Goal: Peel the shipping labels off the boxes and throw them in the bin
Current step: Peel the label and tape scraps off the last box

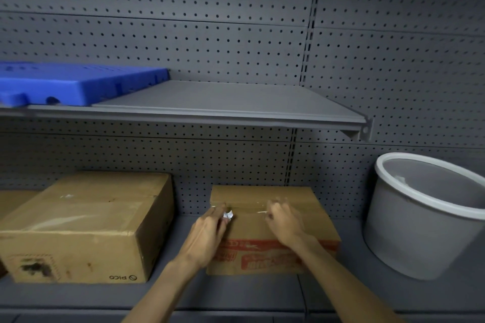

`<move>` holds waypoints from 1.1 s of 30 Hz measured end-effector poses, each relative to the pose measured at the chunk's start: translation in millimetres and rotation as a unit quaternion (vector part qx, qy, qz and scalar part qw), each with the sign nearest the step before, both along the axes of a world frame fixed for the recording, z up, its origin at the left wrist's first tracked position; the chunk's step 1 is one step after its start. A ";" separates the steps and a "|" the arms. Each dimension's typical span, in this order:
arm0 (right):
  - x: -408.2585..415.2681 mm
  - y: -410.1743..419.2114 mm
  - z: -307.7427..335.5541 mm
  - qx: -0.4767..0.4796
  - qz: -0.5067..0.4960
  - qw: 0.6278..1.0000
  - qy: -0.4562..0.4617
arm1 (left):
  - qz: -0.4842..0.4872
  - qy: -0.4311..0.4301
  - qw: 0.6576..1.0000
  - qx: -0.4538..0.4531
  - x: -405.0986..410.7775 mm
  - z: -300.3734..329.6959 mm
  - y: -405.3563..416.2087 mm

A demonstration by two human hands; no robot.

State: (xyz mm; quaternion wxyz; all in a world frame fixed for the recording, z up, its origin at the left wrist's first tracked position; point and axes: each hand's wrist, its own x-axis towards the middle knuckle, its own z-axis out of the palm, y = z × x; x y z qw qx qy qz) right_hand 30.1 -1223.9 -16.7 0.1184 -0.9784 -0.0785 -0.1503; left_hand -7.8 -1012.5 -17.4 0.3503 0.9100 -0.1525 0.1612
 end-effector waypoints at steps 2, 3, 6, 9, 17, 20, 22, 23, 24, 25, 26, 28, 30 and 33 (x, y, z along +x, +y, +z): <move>4.1 -24.1 3.3 0.000 -0.056 0.998 0.011 | 0.000 0.000 1.000 0.001 0.8 -1.3 0.4; 5.7 -31.5 5.3 0.003 -0.076 0.997 0.015 | -0.001 -0.001 1.000 0.002 1.4 -2.3 0.6; 10.1 -27.2 6.0 0.014 -0.076 0.997 0.015 | -0.004 -0.007 1.000 0.006 2.7 -4.7 0.8; 12.2 3.5 -0.2 0.024 -0.012 1.000 0.002 | -0.009 -0.009 1.000 0.003 1.7 -4.1 0.8; 15.8 -21.5 2.2 0.025 -0.068 0.997 -0.001 | -0.015 0.036 0.999 -0.020 4.3 -7.1 2.3; 15.4 -17.7 3.4 0.024 -0.063 0.998 -0.005 | -0.004 0.026 1.000 -0.008 4.3 -8.0 0.9; 15.0 -0.8 0.0 0.022 -0.023 0.999 -0.007 | 0.002 0.024 1.000 -0.005 6.0 -9.7 0.9; 13.8 7.5 -1.8 0.021 -0.003 1.000 -0.010 | 0.007 0.025 1.000 -0.003 6.9 -10.8 1.0; 12.7 12.8 -3.4 0.019 0.010 1.000 -0.014 | 0.012 0.029 1.000 -0.002 8.1 -12.1 1.3; 11.9 13.2 -4.4 0.018 0.012 1.000 -0.018 | 0.016 0.032 0.999 -0.001 8.8 -12.8 1.4; 10.8 9.6 -3.7 0.022 0.004 0.999 -0.022 | 0.018 0.034 0.999 -0.002 9.7 -13.7 1.6; 8.1 -6.7 -1.1 0.027 -0.033 0.999 -0.018 | 0.018 0.033 0.999 -0.006 10.1 -14.5 1.7; 6.8 -27.1 0.8 0.030 -0.082 0.996 -0.005 | 0.015 0.025 1.000 -0.008 9.8 -15.1 1.3; 6.8 -36.5 1.3 0.033 -0.099 0.995 -0.009 | 0.014 0.012 1.000 -0.010 8.5 -16.2 0.5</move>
